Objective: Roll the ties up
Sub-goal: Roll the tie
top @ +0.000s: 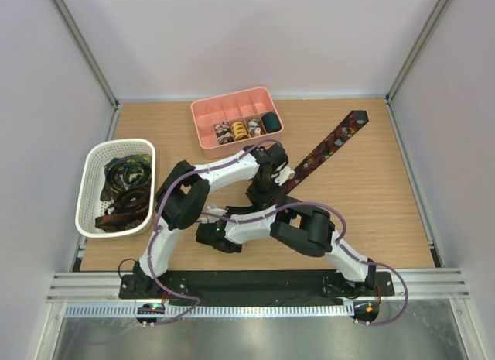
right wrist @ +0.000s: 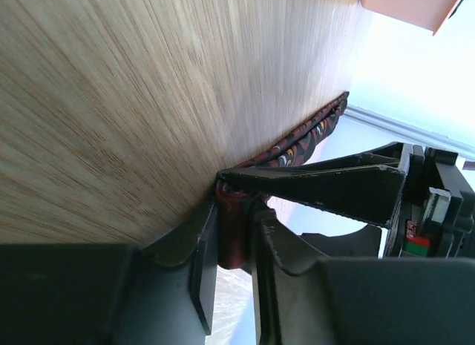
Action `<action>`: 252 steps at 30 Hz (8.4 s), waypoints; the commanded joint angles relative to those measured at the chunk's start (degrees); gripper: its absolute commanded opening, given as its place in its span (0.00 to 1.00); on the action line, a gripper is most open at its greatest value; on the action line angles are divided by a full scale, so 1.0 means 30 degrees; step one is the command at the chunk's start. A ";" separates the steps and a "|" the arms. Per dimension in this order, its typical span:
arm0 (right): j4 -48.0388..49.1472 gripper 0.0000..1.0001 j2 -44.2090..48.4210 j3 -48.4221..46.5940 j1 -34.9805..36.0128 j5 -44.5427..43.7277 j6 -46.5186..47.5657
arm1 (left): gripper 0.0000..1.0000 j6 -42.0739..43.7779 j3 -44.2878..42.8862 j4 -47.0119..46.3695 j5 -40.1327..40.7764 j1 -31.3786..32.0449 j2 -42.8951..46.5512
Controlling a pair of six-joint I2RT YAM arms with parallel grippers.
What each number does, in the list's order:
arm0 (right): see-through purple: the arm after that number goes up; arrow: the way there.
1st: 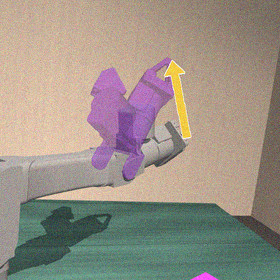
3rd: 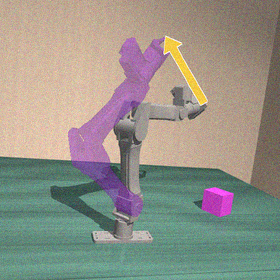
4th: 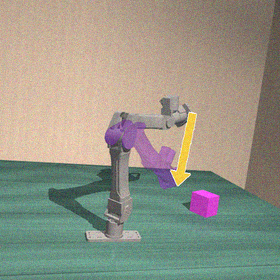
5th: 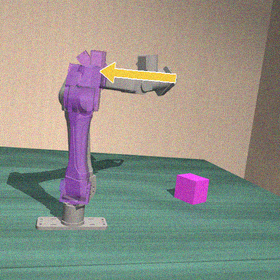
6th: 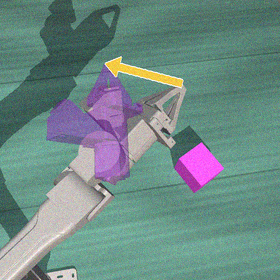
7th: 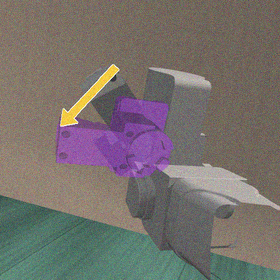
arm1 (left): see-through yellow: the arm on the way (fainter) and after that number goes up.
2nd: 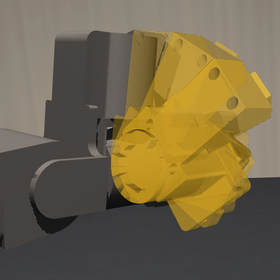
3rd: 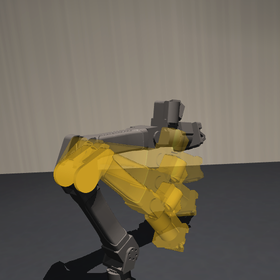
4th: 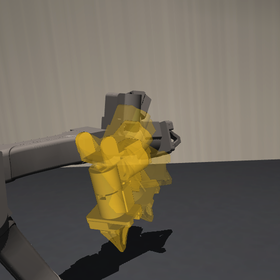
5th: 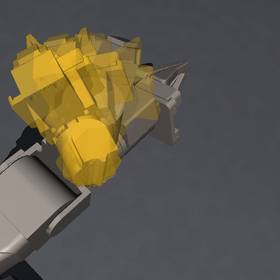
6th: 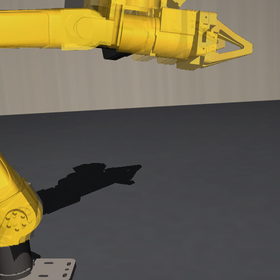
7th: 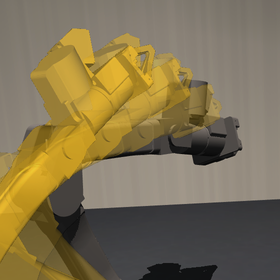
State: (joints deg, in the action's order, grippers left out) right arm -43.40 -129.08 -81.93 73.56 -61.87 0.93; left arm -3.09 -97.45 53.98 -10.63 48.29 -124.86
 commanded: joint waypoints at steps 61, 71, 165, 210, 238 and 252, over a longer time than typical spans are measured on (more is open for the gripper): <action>1.2968 0.13 1.2294 1.1020 -1.0101 2.6918 -0.2974 | 1.00 -0.8755 1.8733 -1.8687 0.7941 -0.6137 2.4094; 1.5459 0.13 1.0918 1.1985 -1.2561 3.1194 -0.4174 | 1.00 -0.8699 2.6114 -3.0359 0.5190 -0.6108 2.4078; 1.6253 0.40 0.7723 0.9439 -1.8045 3.7439 -0.8805 | 0.34 0.3990 1.4056 -1.8462 -0.0029 -0.0072 0.6083; 1.4643 0.44 2.4916 1.8344 -1.8490 2.3236 -0.7548 | 0.36 0.1912 0.8872 -1.1169 0.1991 -0.0072 0.2716; 0.9257 0.45 1.4382 0.8838 0.1876 0.6915 0.2383 | 0.38 0.1529 0.5179 -0.6186 0.1640 -0.0102 0.1101; 0.3311 0.60 0.4625 0.2089 0.0679 0.3544 0.2974 | 0.37 0.1119 0.2751 -0.2968 0.0322 -0.0189 0.0077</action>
State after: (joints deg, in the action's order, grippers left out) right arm -26.59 -112.12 -71.02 77.78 -46.87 9.58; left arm 1.78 -88.90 33.76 -7.60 47.94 -120.55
